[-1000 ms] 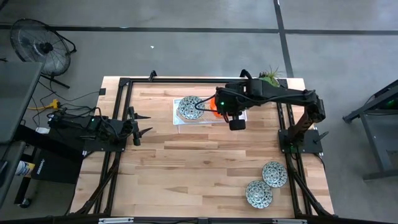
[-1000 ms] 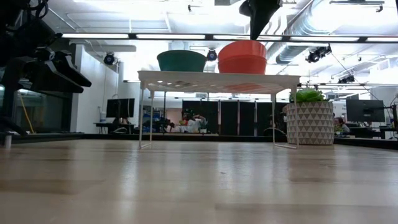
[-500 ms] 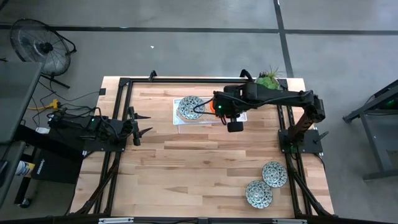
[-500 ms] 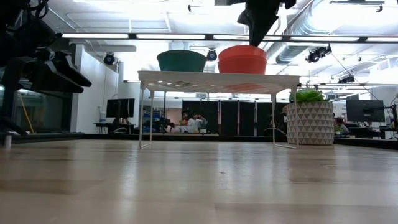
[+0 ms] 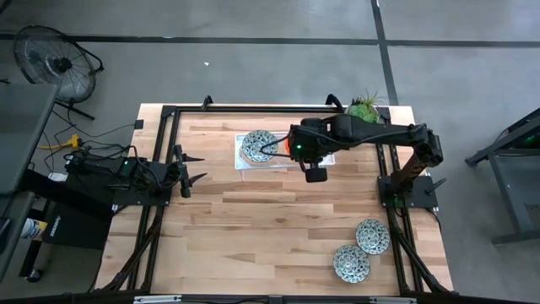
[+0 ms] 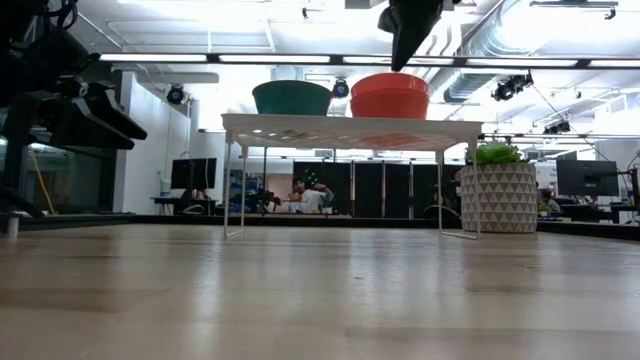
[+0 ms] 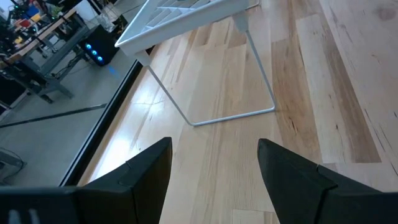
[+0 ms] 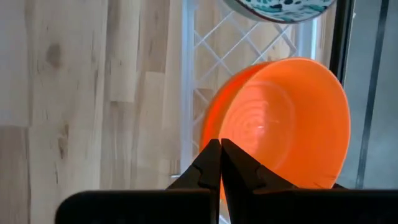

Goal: Pick & Place Mini bowls
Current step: Stack the orange bowl on top of the other orange bowls on the shelf, then stack the top blue patterned bowl on top of the other blue patterned bowl on the shelf

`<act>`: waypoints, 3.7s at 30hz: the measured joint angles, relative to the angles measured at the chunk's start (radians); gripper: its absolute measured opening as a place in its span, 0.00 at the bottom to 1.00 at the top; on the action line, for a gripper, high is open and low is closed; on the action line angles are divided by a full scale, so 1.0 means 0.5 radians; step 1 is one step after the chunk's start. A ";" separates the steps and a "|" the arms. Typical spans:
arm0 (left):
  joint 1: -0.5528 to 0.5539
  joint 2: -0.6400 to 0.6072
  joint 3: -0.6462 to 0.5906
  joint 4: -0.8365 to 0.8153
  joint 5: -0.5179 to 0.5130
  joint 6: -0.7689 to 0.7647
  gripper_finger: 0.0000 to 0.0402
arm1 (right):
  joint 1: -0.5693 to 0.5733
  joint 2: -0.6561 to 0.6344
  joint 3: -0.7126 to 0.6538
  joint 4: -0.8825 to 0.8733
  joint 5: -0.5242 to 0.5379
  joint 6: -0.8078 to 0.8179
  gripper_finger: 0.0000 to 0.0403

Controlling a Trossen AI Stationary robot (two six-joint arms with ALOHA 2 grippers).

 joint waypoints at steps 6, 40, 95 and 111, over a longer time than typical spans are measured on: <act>0.000 0.000 -0.001 0.000 0.000 0.000 0.58 | -0.001 0.014 -0.003 0.008 -0.015 0.013 0.00; 0.001 0.001 -0.001 0.000 -0.001 0.000 0.58 | 0.328 -0.027 0.258 -0.510 -0.194 0.725 0.00; 0.001 0.001 -0.001 0.001 -0.001 0.000 0.58 | 1.278 -0.350 -1.444 0.303 -0.780 4.462 0.54; 0.000 0.001 0.000 0.001 -0.001 0.000 0.58 | 1.289 -0.352 -1.851 0.843 -0.833 4.538 0.55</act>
